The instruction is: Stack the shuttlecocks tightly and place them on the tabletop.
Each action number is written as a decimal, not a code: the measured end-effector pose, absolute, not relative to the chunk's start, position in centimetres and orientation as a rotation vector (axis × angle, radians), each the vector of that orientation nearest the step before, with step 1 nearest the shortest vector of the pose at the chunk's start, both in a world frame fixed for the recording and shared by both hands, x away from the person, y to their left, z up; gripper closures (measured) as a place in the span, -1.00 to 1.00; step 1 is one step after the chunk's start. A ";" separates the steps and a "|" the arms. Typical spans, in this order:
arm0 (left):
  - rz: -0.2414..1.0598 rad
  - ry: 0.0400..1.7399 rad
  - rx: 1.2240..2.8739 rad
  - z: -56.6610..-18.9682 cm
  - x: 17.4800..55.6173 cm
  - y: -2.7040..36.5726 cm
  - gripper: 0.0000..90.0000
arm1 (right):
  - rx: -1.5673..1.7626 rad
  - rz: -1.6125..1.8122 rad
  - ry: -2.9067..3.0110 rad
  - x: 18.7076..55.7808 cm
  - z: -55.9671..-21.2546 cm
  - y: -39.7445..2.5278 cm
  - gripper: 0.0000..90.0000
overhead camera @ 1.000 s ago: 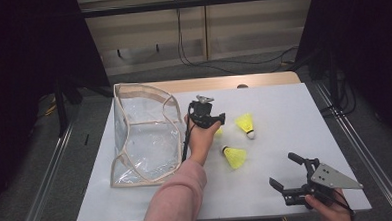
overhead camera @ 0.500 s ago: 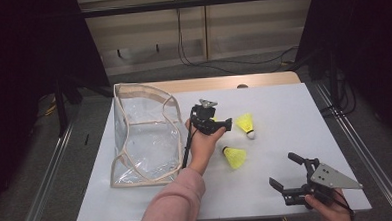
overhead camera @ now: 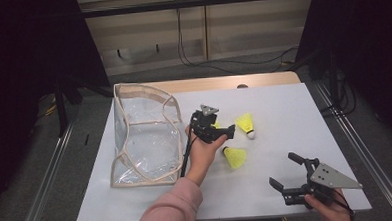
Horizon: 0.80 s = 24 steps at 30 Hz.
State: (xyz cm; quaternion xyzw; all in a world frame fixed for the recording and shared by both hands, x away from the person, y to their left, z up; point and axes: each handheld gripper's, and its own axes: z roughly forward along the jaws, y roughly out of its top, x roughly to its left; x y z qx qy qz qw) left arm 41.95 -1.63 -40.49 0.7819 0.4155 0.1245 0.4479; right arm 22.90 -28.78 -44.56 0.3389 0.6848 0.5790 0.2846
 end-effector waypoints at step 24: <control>0.226 0.966 1.954 -41.2 39.0 -1.4 -0.83 | 0.906 1.546 1.833 22.9 -44.5 -28.7 -0.98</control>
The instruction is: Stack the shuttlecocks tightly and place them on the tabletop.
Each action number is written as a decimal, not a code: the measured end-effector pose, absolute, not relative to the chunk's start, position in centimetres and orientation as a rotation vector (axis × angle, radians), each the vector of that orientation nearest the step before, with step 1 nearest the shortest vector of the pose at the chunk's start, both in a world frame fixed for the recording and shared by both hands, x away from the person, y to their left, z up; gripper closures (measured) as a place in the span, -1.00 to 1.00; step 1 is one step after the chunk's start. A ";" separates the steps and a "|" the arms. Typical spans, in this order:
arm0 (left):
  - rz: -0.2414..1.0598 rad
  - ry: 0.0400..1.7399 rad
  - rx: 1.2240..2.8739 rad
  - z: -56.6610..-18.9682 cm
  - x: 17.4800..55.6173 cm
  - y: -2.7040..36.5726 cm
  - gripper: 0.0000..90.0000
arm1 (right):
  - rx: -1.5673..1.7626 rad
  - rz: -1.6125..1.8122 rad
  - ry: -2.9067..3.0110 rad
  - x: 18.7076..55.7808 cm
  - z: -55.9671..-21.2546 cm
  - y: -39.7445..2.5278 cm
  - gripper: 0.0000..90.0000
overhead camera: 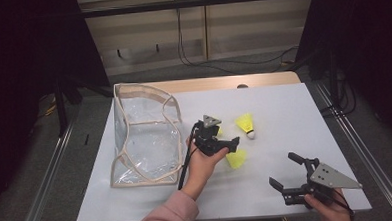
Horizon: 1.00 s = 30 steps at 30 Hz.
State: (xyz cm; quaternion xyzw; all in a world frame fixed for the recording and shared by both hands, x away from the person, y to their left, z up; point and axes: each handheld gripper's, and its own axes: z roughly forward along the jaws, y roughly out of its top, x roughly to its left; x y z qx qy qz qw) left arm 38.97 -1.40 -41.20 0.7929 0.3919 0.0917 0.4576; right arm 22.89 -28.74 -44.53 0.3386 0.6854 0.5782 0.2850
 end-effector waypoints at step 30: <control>0.223 0.866 2.009 -42.8 35.0 1.0 -0.92 | 0.899 1.551 1.832 22.9 -44.5 -28.7 -0.98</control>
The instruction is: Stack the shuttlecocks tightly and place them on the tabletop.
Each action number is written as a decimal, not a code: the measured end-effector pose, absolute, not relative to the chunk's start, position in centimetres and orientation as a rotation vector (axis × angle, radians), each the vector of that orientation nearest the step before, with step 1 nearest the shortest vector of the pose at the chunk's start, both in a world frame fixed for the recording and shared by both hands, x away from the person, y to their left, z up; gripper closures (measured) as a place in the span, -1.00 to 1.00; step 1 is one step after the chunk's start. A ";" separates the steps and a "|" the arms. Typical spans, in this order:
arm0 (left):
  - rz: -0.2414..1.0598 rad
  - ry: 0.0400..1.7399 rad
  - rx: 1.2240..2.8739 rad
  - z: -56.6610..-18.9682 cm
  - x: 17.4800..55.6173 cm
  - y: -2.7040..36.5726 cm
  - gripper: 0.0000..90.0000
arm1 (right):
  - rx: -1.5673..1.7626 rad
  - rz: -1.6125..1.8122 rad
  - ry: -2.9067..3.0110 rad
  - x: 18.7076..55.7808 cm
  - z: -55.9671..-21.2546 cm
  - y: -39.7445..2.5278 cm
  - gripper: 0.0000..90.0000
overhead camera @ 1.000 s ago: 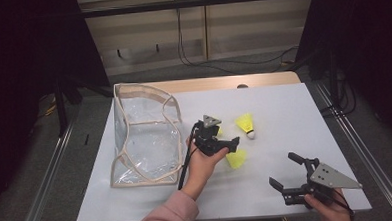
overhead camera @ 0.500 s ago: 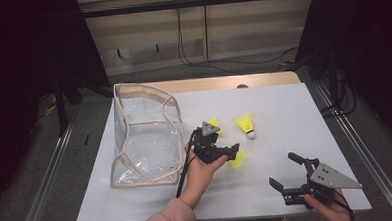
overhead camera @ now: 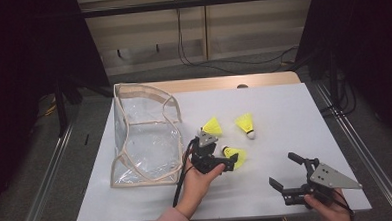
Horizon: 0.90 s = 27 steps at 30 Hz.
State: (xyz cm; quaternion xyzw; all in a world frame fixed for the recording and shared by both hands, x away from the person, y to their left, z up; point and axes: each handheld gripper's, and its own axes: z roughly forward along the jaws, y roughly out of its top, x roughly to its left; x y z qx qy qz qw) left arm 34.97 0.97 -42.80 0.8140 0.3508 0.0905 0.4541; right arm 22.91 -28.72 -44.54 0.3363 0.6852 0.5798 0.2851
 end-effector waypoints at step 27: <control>0.125 0.778 2.007 -43.4 31.6 1.7 -0.92 | 0.907 1.541 1.835 23.0 -44.5 -28.6 -0.98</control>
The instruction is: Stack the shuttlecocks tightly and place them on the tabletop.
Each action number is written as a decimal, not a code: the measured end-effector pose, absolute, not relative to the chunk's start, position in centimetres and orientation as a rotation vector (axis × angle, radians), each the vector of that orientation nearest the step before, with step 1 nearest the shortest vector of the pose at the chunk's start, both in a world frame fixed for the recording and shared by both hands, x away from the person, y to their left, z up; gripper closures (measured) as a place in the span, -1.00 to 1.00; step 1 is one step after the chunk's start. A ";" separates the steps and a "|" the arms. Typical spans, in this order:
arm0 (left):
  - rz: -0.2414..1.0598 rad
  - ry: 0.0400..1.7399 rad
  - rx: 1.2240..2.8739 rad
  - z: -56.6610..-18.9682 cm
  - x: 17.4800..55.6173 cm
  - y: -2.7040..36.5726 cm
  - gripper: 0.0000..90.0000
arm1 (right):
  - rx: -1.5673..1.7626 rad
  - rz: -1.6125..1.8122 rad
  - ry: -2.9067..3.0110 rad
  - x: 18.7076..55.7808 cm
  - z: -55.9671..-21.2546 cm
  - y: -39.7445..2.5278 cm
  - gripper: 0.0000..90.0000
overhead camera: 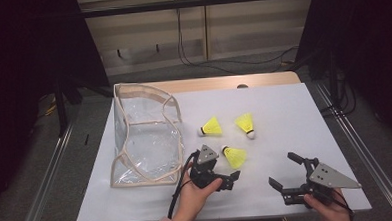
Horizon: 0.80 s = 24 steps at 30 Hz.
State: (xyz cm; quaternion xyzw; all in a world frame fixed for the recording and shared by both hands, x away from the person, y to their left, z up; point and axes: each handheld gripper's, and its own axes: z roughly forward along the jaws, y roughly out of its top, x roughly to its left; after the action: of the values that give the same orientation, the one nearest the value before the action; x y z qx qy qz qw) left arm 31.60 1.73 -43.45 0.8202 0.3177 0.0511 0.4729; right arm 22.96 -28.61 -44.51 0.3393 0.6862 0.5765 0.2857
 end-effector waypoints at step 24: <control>0.063 0.651 2.054 -43.6 30.0 4.8 -0.92 | 0.903 1.545 1.839 23.1 -44.5 -28.5 -0.98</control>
State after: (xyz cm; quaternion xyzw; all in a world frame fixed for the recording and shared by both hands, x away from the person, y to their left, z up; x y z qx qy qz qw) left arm 29.97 4.82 -43.63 0.8393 0.2660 0.0256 0.4734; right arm 23.10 -28.52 -44.53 0.3375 0.6873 0.5773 0.2837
